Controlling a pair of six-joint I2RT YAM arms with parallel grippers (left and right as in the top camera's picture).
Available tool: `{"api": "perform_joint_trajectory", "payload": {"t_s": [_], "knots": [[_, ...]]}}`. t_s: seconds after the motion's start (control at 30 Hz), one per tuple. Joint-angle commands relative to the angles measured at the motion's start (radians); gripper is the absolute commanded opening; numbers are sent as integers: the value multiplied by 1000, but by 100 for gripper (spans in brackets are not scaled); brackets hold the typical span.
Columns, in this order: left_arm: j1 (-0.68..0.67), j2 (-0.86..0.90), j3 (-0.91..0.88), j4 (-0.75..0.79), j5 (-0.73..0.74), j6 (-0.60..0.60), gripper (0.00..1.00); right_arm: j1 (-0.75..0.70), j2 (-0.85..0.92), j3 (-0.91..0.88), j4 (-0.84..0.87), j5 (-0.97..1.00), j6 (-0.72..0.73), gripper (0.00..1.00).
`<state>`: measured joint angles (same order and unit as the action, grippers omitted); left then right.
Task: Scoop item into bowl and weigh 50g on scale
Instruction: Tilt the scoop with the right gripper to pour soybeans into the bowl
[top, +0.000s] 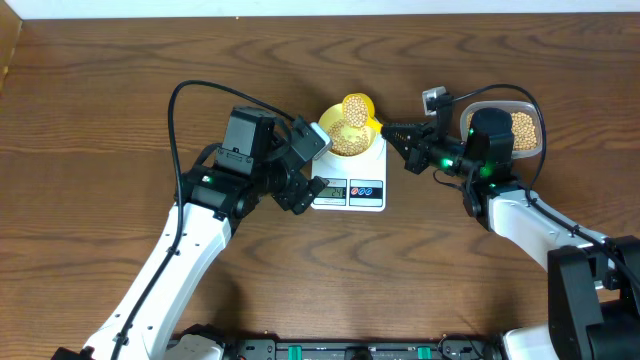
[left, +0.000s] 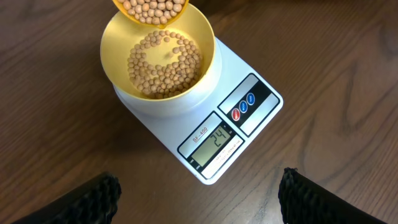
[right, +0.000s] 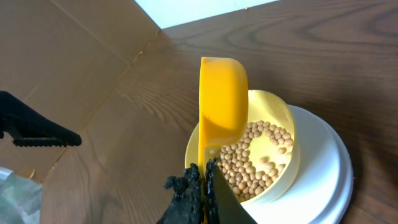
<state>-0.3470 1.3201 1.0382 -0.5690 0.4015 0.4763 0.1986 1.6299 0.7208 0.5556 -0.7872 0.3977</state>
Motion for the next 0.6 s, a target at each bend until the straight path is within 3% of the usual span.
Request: {"api": "perform_joint_trajectory", "payload": {"t_s": [0.0,0.57], "knots": [[5,-7,-7,1,-2,13,84,7,13,9,1,3,-49,1],[5,-7,-7,1,-2,13,84,7,14,9,1,3,-179,1]]}}
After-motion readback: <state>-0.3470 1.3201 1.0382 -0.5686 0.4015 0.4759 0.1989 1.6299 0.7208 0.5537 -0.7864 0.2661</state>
